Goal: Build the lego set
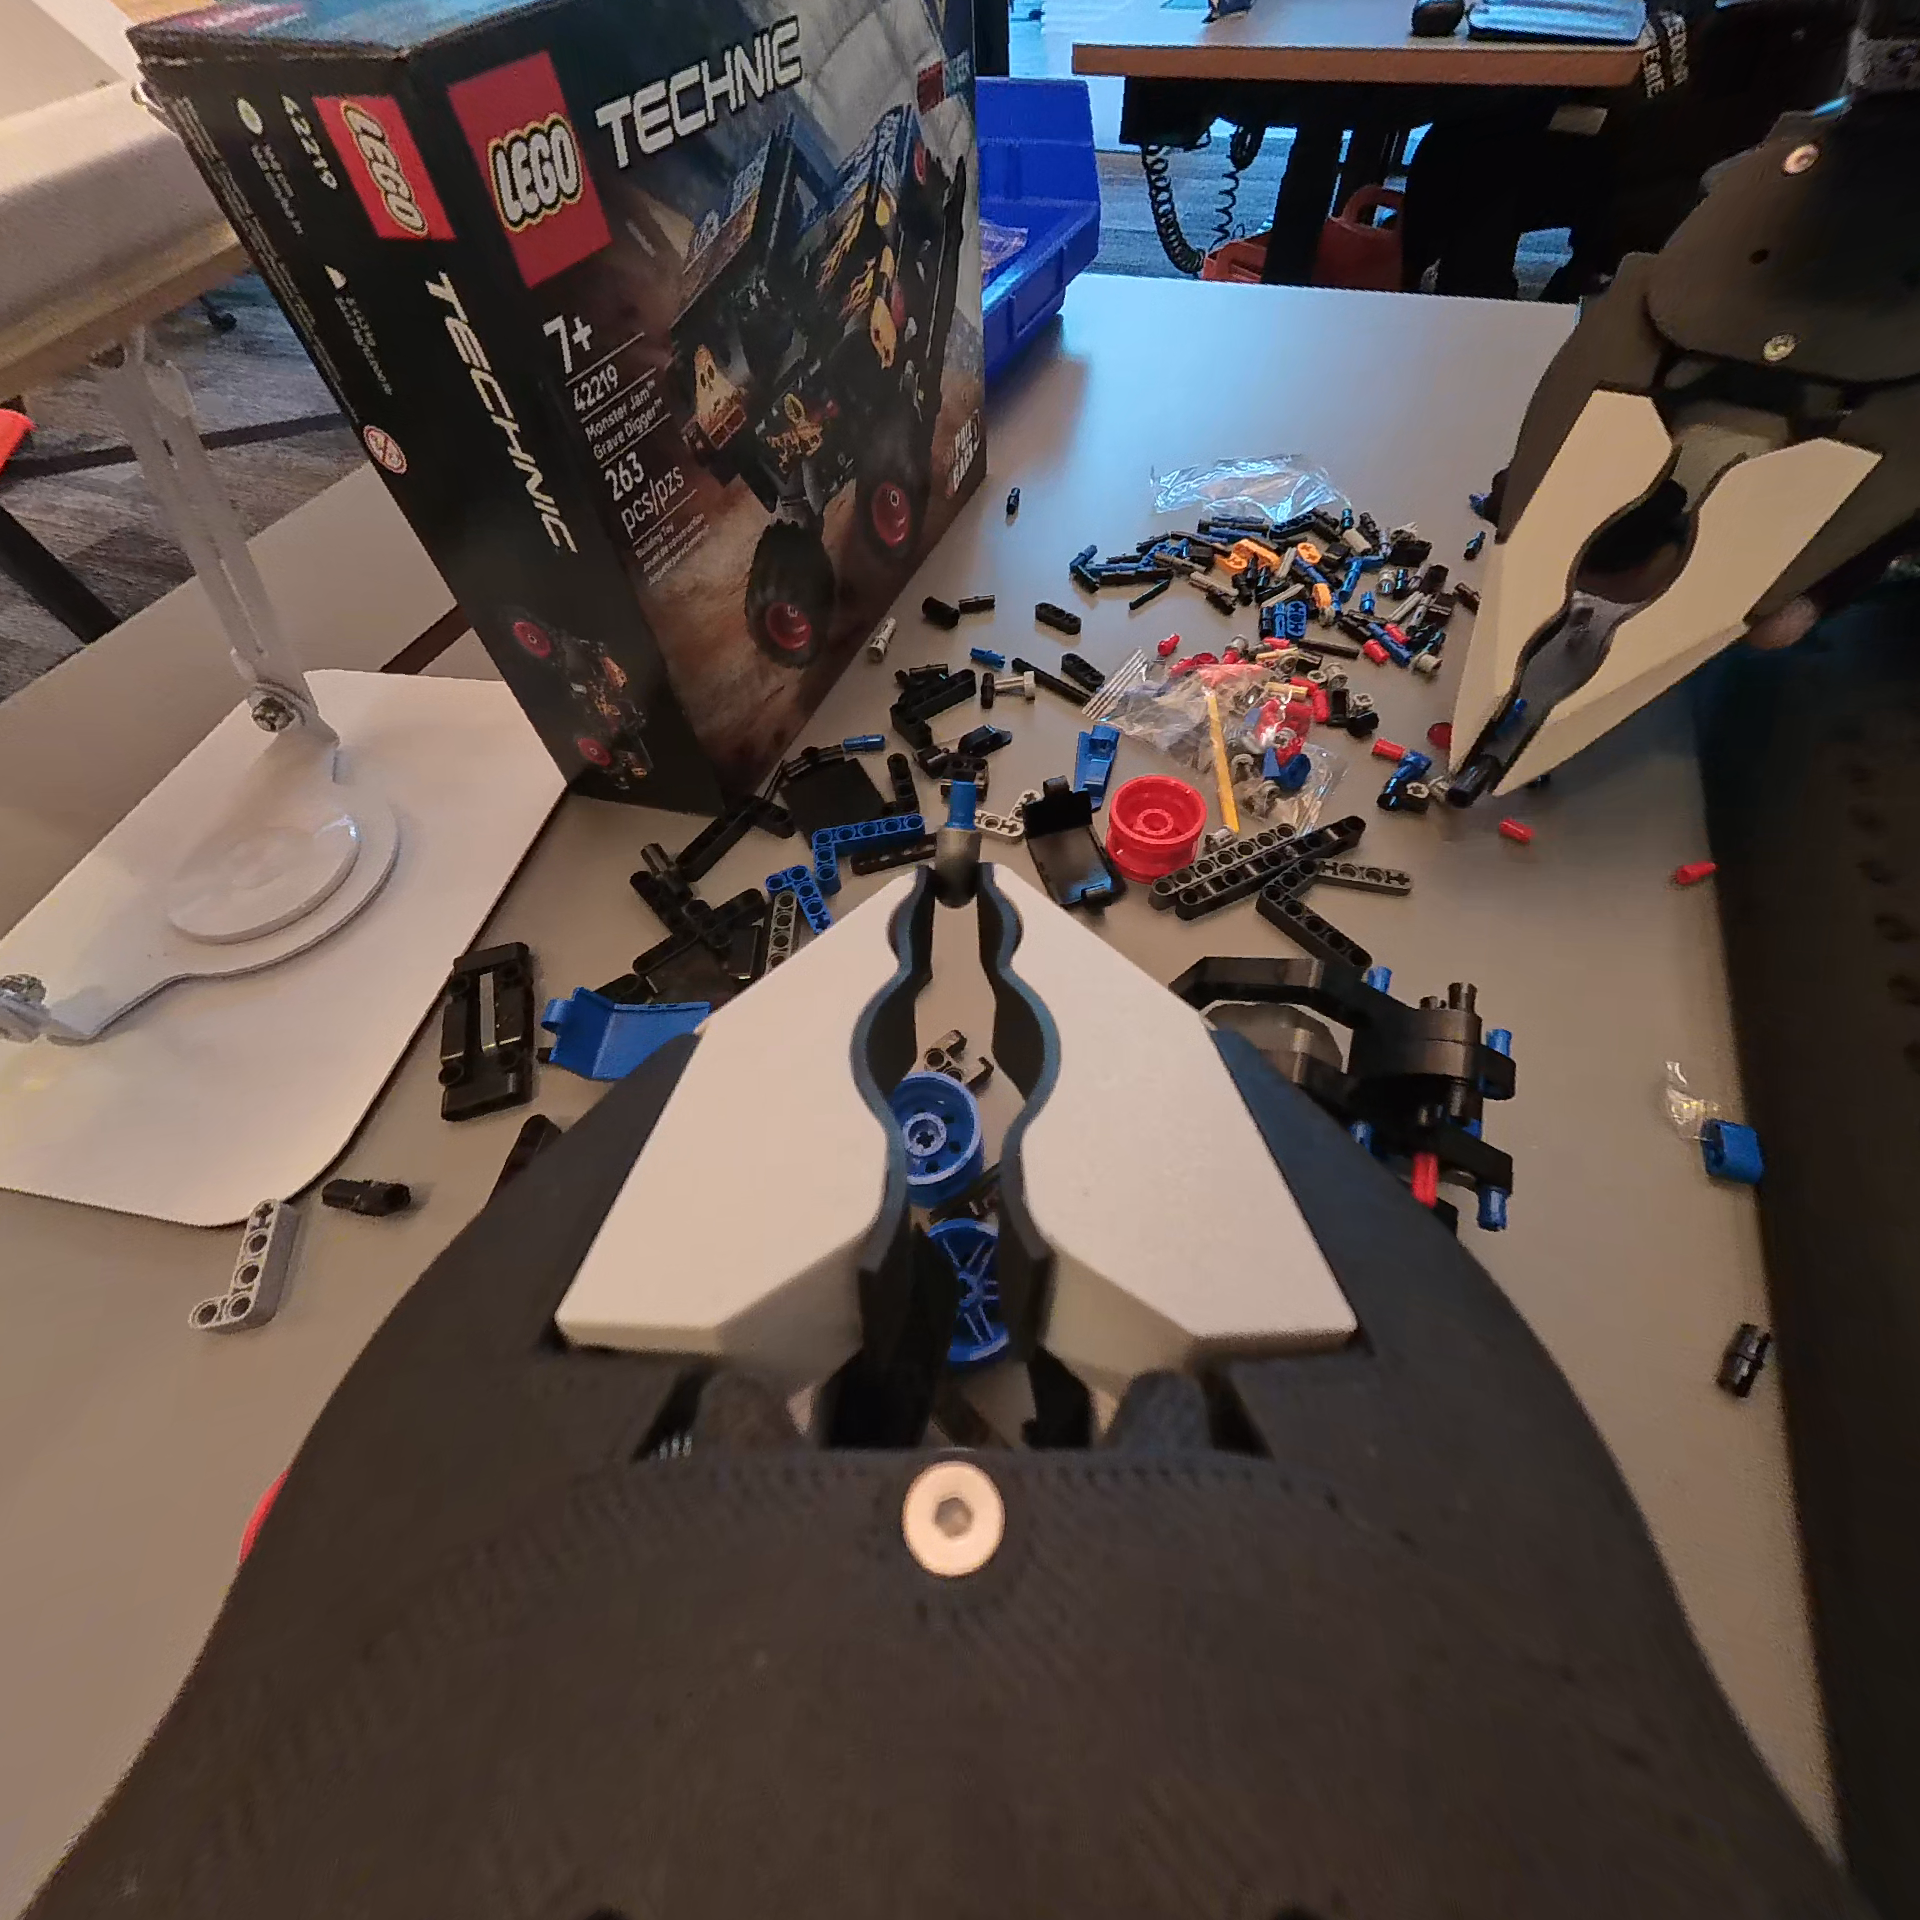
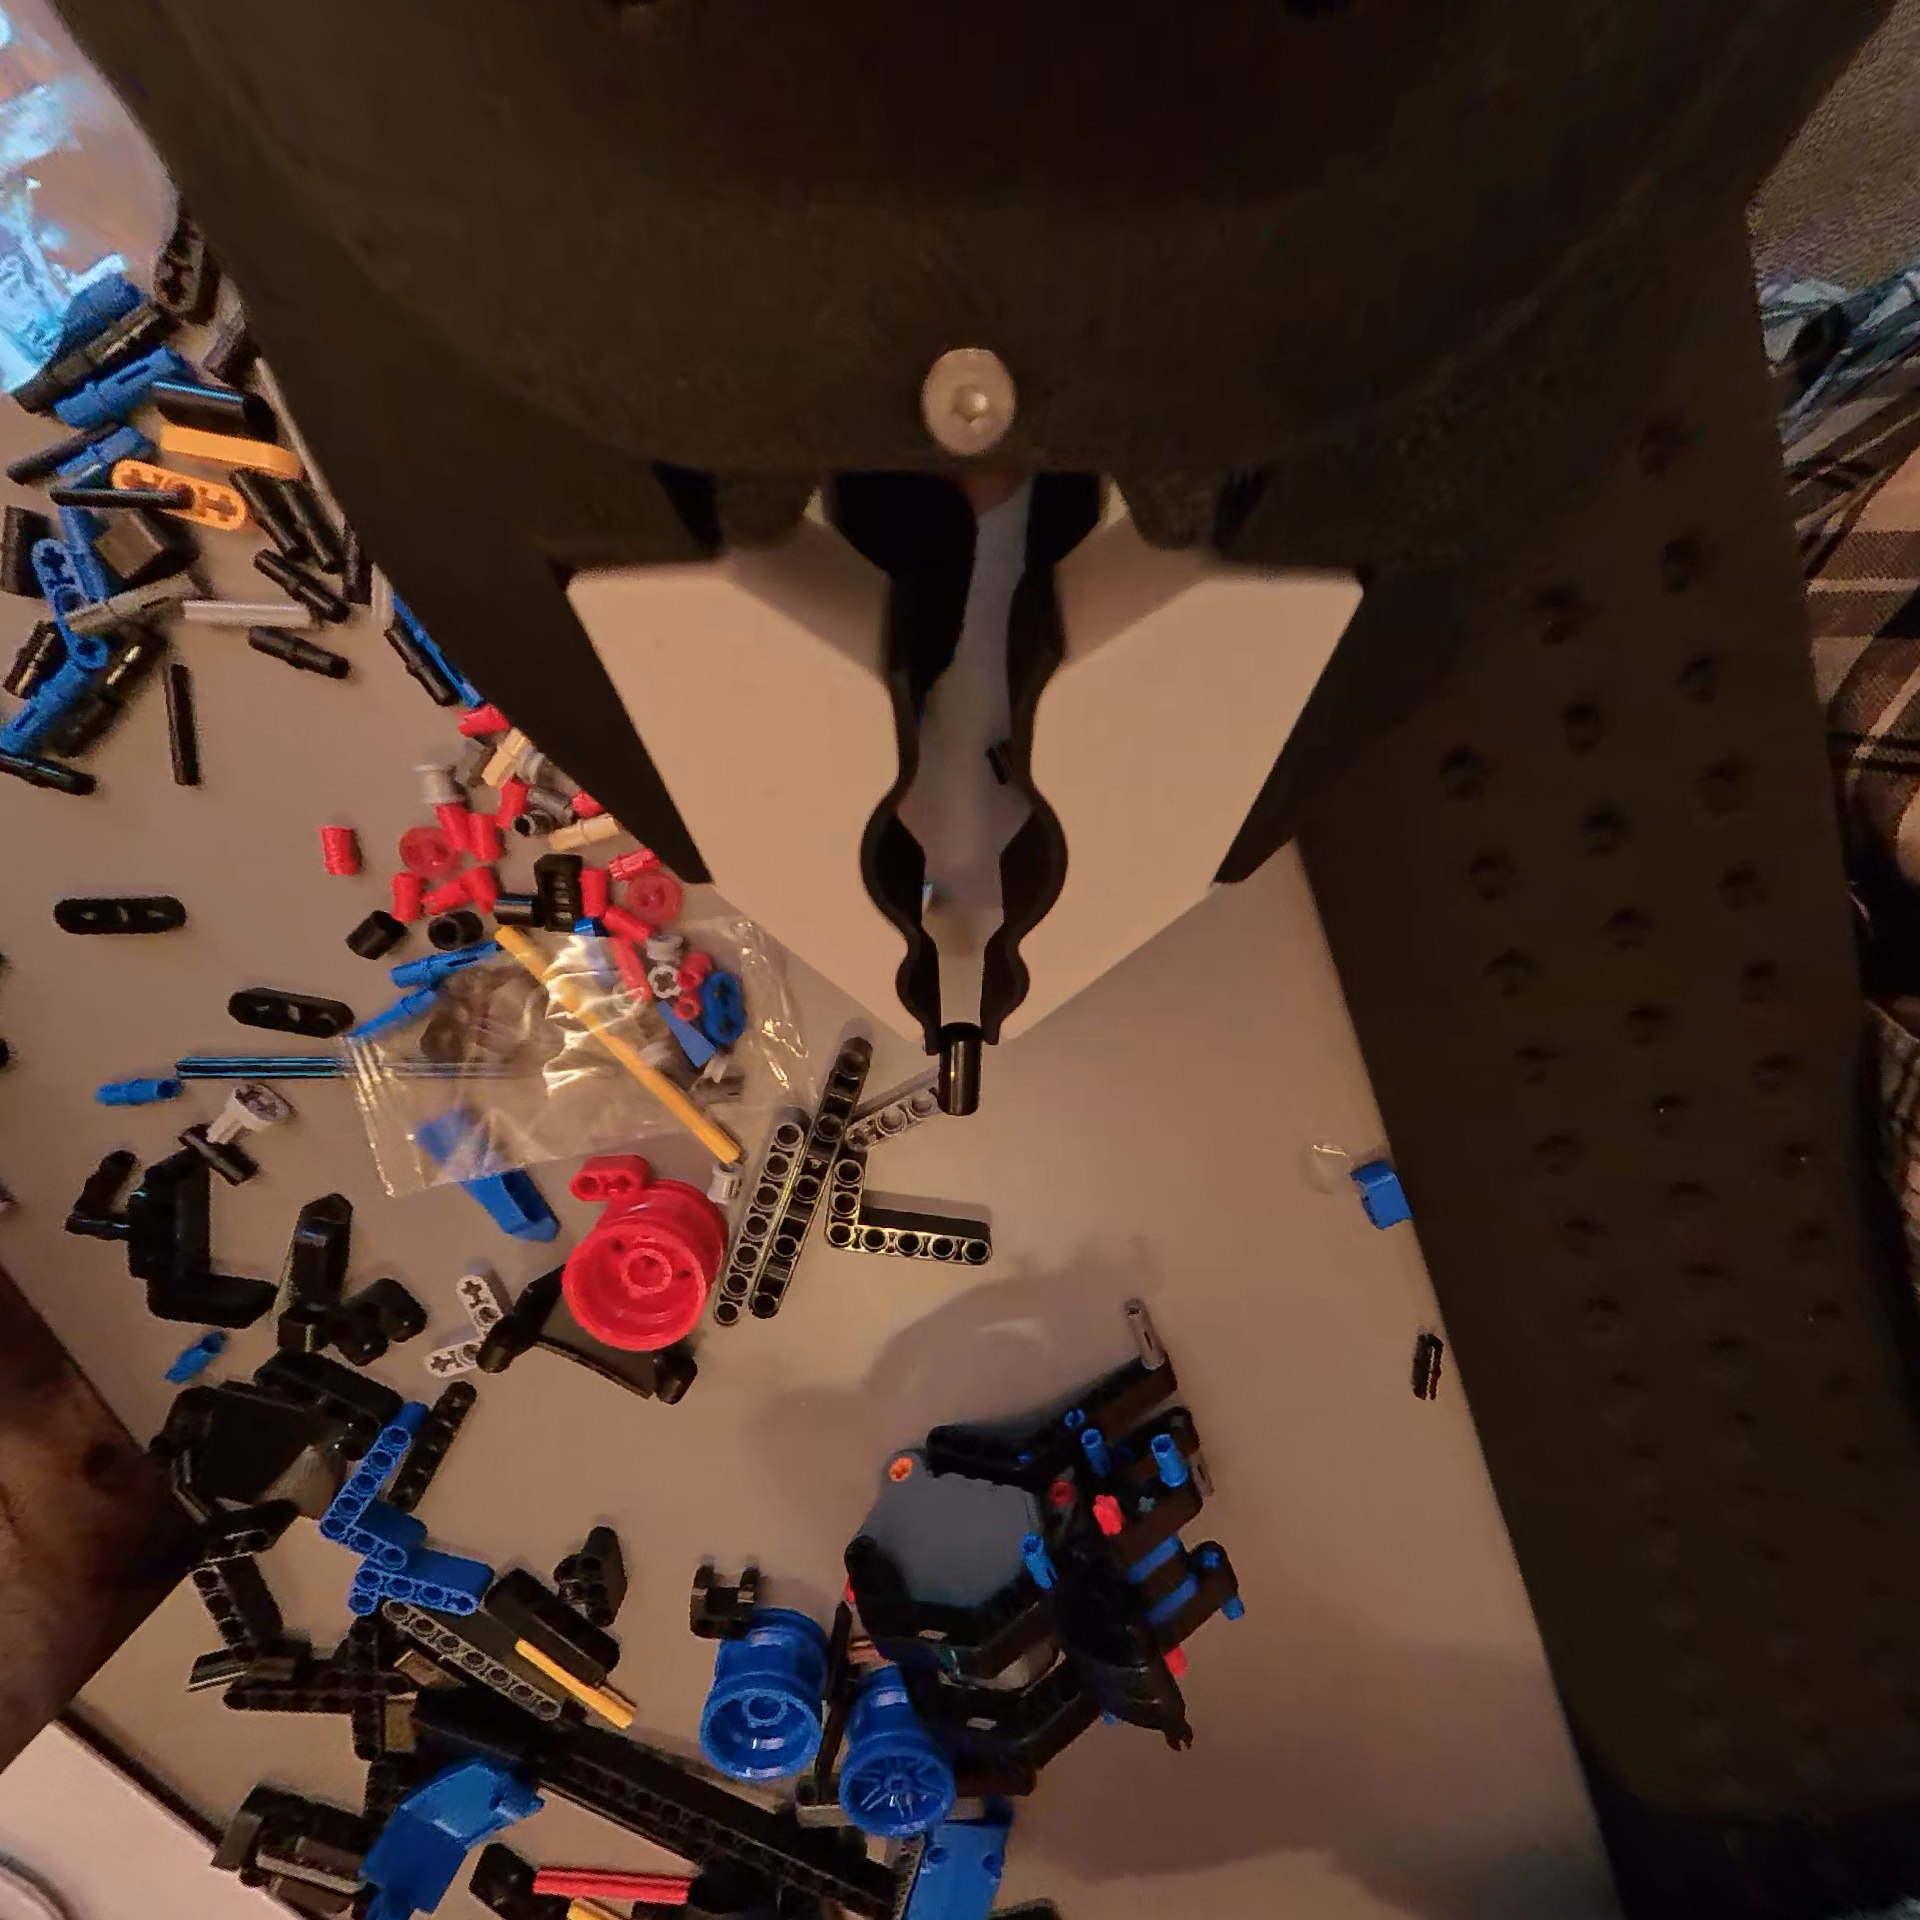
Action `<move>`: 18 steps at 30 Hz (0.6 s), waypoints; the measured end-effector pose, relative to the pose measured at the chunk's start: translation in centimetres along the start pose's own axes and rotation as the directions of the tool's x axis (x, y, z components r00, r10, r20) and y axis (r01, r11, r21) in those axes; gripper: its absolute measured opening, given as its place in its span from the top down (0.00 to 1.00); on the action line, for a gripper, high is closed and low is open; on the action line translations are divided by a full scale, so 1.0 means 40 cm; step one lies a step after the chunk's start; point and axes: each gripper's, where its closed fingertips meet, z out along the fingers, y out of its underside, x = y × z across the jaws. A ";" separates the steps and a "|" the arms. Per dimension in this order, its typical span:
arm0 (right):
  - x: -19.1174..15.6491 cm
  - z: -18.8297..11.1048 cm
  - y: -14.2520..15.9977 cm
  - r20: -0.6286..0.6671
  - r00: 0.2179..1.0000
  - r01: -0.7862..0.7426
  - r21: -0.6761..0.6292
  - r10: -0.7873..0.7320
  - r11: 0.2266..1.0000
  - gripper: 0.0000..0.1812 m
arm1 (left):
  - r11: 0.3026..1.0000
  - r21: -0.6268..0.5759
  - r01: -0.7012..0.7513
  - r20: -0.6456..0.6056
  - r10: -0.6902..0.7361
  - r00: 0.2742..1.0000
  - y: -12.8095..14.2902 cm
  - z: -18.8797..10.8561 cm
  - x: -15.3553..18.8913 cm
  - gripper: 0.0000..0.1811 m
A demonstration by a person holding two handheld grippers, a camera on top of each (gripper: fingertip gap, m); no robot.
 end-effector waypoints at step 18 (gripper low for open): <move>-0.060 0.057 0.043 0.043 0.997 0.066 -0.132 -0.061 0.989 0.95 | 0.983 0.017 -0.181 -0.135 0.182 0.974 -0.031 0.004 0.123 0.97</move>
